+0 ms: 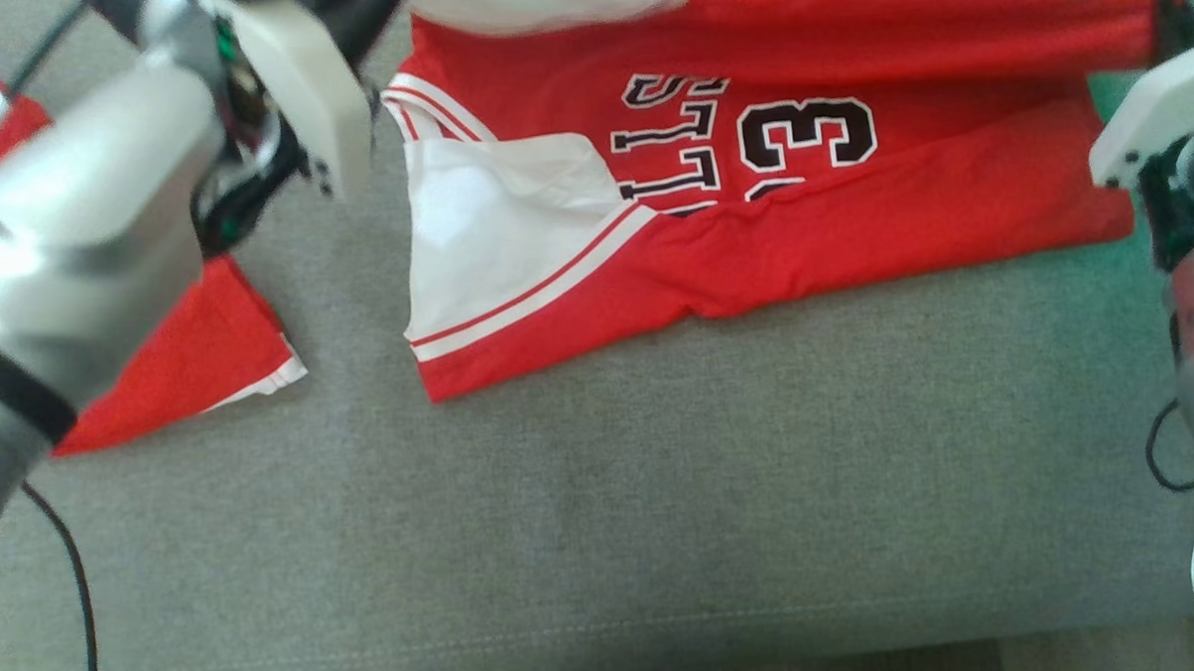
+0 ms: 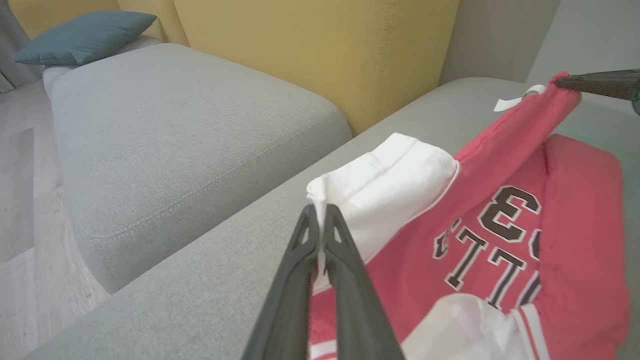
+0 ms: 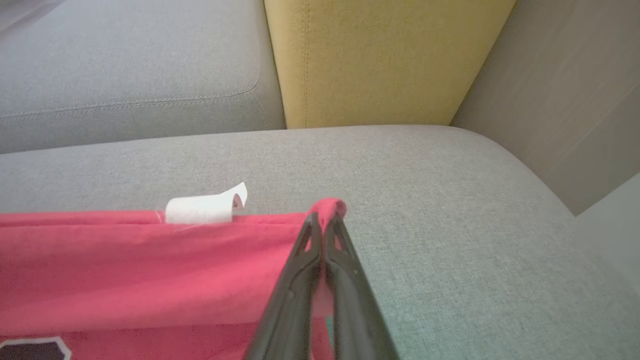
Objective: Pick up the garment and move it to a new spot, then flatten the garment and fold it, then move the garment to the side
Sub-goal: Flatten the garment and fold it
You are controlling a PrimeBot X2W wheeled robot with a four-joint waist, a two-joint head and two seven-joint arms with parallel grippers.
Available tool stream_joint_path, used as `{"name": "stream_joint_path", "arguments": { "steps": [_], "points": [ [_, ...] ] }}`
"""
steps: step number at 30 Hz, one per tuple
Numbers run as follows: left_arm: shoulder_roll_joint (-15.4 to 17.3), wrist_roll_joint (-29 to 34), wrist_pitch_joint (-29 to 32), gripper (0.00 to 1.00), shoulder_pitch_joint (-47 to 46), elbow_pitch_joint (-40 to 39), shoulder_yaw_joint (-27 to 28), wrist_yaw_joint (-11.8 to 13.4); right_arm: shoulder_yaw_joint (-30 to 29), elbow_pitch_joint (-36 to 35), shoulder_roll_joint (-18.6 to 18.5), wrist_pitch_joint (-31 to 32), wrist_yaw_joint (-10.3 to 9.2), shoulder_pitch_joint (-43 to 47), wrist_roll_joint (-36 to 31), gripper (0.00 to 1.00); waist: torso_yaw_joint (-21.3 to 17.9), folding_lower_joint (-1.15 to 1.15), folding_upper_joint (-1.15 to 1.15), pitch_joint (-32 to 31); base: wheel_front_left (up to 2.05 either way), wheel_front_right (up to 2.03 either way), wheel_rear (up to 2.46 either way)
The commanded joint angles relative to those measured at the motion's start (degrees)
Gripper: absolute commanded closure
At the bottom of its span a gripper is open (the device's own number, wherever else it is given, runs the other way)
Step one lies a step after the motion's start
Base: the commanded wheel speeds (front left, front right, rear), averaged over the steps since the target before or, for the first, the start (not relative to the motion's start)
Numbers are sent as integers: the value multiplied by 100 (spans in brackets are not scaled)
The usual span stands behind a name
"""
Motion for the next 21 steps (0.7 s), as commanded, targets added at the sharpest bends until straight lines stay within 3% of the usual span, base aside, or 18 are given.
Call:
{"name": "stream_joint_path", "arguments": {
  "steps": [1,16,21],
  "points": [
    [243,-27,2,100,-144,-149,163,11,122,-127,-20,34,20,0,37,100,45,0,0,-93,0,0,0],
    [888,162,901,100,1272,-2432,57,554,1030,39,-320,891,20,685,426,100,184,0,0,-621,0,0,0],
    [1091,239,1133,100,1501,-2858,50,710,1366,42,-320,976,20,806,609,100,159,0,0,-675,0,0,0]
  ]
}}
